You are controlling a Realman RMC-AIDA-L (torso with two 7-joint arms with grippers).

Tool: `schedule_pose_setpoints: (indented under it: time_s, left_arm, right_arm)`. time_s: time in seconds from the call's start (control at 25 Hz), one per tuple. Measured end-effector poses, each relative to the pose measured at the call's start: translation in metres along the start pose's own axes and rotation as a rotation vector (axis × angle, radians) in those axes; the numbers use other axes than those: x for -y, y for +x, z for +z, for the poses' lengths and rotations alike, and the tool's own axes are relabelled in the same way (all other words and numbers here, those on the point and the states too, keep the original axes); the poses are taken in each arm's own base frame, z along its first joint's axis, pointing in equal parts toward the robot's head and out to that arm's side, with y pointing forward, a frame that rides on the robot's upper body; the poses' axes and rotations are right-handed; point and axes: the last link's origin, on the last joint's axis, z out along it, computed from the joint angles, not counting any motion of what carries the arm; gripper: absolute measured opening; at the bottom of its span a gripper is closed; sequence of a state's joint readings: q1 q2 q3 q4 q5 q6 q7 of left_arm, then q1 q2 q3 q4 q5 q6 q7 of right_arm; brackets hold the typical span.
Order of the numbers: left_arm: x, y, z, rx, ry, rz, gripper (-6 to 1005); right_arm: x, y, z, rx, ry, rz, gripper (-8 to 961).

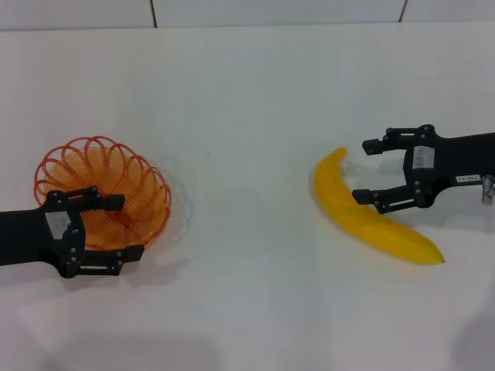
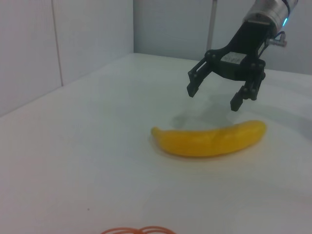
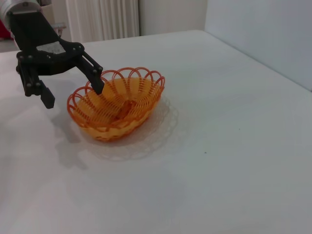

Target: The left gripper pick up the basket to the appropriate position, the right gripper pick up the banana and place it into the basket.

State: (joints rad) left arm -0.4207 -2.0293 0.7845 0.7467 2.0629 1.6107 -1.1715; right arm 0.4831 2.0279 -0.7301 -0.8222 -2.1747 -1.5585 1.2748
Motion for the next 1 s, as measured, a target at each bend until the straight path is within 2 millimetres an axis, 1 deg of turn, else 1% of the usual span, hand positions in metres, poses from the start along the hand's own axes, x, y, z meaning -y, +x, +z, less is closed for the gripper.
schedule_pose_setpoints:
  time_s: [0.4,0.52,0.68,0.8,1.0]
  left_arm:
    - [0.001,0.0,-0.001,-0.002,0.006,0.0,890]
    - [0.005,0.001,-0.005,-0.018,0.034,-0.011,889]
    - [0.025,0.011,-0.024,-0.111,0.17,-0.108,888]
    - [0.041,0.02,-0.046,-0.169,0.269,-0.195,887]
    - [0.064,0.027,-0.079,-0.16,0.411,-0.329,886]
  right_arm:
    - [0.0,0.0,0.0,0.001,0.0,-0.003,881]
    - [0.0,0.0,0.0,0.004,0.0,-0.003,881]
    - [0.0,-0.002,0.001,0.006,0.0,-0.006,881]
    - [0.0,-0.002,0.001,0.004,-0.001,-0.007,881]
    - [0.001,-0.002,0.001,0.005,-0.002,-0.008,881]
